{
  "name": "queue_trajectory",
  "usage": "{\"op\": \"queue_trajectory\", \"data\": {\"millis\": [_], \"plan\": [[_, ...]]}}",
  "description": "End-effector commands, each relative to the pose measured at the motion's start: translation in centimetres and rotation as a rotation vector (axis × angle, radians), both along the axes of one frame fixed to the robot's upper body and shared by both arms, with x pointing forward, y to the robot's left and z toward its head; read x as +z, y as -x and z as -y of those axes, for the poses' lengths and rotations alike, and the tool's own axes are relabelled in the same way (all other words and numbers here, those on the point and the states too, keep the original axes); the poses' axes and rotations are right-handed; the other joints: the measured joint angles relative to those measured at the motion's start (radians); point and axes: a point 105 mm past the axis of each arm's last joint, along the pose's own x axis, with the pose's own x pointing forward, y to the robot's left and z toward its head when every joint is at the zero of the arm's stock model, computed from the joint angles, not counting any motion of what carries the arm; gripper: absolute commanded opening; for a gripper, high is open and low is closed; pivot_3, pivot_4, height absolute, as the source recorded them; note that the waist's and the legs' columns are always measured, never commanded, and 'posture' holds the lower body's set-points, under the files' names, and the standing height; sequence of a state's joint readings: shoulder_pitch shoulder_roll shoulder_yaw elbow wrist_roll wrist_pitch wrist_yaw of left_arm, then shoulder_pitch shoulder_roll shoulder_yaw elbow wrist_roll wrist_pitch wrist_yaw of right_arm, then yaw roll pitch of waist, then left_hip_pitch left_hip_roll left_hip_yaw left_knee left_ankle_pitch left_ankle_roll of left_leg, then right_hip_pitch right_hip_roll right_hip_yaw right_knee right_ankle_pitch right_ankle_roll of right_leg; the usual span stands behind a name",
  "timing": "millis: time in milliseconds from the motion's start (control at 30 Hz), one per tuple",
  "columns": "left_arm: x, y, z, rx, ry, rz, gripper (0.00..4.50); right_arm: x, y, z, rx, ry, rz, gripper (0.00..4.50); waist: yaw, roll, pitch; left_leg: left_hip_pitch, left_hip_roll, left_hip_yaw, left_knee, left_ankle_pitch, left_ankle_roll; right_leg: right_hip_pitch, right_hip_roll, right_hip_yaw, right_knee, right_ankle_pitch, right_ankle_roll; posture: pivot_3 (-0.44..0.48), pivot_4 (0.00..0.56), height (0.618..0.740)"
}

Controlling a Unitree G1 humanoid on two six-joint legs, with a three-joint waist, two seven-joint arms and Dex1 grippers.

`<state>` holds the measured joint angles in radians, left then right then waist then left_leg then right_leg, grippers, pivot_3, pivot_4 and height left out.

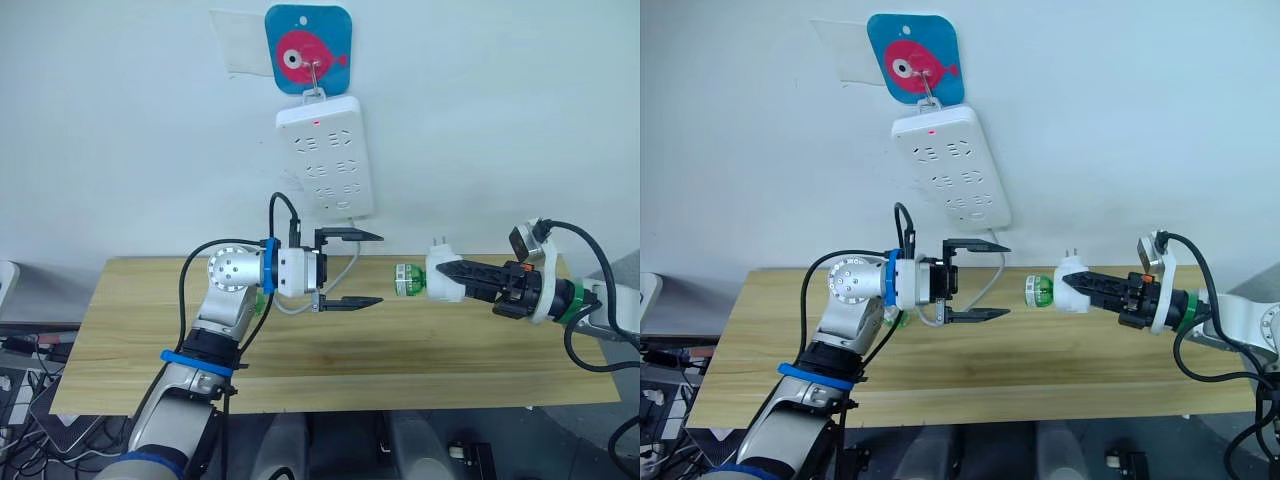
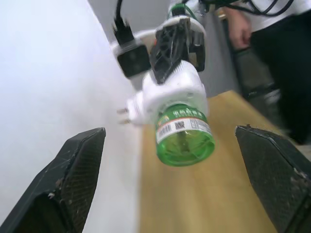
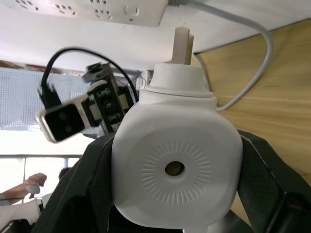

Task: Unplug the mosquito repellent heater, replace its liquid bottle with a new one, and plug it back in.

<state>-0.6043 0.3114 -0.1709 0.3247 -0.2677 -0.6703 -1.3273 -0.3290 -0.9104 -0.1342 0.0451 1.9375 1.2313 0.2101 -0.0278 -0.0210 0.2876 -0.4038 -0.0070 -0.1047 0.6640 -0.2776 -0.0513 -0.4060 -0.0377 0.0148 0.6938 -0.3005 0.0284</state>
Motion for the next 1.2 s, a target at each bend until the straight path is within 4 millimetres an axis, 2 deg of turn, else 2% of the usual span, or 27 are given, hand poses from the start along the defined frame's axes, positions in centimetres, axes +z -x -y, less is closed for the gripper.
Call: {"op": "queue_trajectory", "data": {"millis": [33,200,500,600,700,833,1067,1100,1200], "plan": [[0.1,0.9,0.8,-0.050,0.039,0.179,4.48,1.5,0.3,-0.4,0.030,-0.053,0.047,3.02,-0.002,0.000,0.000,0.000,0.000,0.000,0.000,0.000,0.000,0.000,0.000,0.000,0.000,0.000,0.000,-0.008,0.286,0.740],[-0.2,0.8,1.8,-0.041,0.081,0.303,4.48,1.7,0.6,-0.9,0.053,-0.067,0.061,3.02,-0.002,0.000,0.000,0.000,0.000,0.000,0.000,0.000,0.000,0.000,0.000,0.000,0.000,0.000,0.000,-0.013,0.285,0.740],[-0.5,0.3,2.6,-0.019,0.099,0.402,4.48,2.0,1.0,-1.2,0.075,-0.071,0.081,3.02,-0.005,0.000,0.000,0.000,0.000,-0.001,0.000,0.000,0.000,0.000,0.000,0.000,0.001,0.000,0.000,-0.024,0.285,0.740],[-0.5,0.4,2.7,-0.025,0.109,0.413,3.97,2.1,1.0,-1.2,0.078,-0.071,0.083,3.02,-0.005,0.000,0.000,0.000,0.000,-0.001,0.000,0.000,0.000,0.000,0.000,0.000,0.001,0.000,0.000,-0.026,0.283,0.740],[-0.6,0.5,2.8,-0.031,0.105,0.418,2.96,2.1,1.0,-1.3,0.081,-0.072,0.085,3.02,-0.005,0.000,0.000,0.000,0.000,-0.001,0.000,0.000,0.000,0.000,0.000,0.000,0.001,0.000,0.000,-0.026,0.283,0.740],[-0.8,0.4,2.9,-0.028,0.099,0.410,2.15,2.0,1.0,-1.6,0.090,-0.079,0.086,3.02,-0.006,0.000,0.000,0.000,0.000,-0.001,0.000,0.000,0.000,0.000,0.000,0.000,0.001,0.000,0.000,-0.028,0.285,0.740],[-0.3,0.3,2.9,-0.028,0.132,0.293,0.24,2.1,1.2,-1.5,0.095,-0.075,0.087,3.02,-0.006,0.000,0.000,0.000,0.000,-0.001,0.000,0.000,0.000,0.000,0.000,0.000,0.001,0.000,0.000,-0.029,0.283,0.740],[-0.3,0.3,2.9,-0.032,0.130,0.289,0.02,2.1,1.1,-1.5,0.094,-0.075,0.086,3.02,-0.007,0.000,0.000,0.000,0.000,-0.001,0.000,0.000,0.000,0.000,0.000,0.000,0.001,0.000,0.000,-0.029,0.283,0.740],[-0.1,0.4,2.8,-0.035,0.135,0.300,0.02,2.1,1.1,-1.4,0.093,-0.073,0.084,3.02,-0.008,0.000,0.000,0.000,0.000,-0.001,0.000,0.000,0.000,0.000,0.000,0.000,0.001,0.000,0.000,-0.028,0.281,0.740]]}}
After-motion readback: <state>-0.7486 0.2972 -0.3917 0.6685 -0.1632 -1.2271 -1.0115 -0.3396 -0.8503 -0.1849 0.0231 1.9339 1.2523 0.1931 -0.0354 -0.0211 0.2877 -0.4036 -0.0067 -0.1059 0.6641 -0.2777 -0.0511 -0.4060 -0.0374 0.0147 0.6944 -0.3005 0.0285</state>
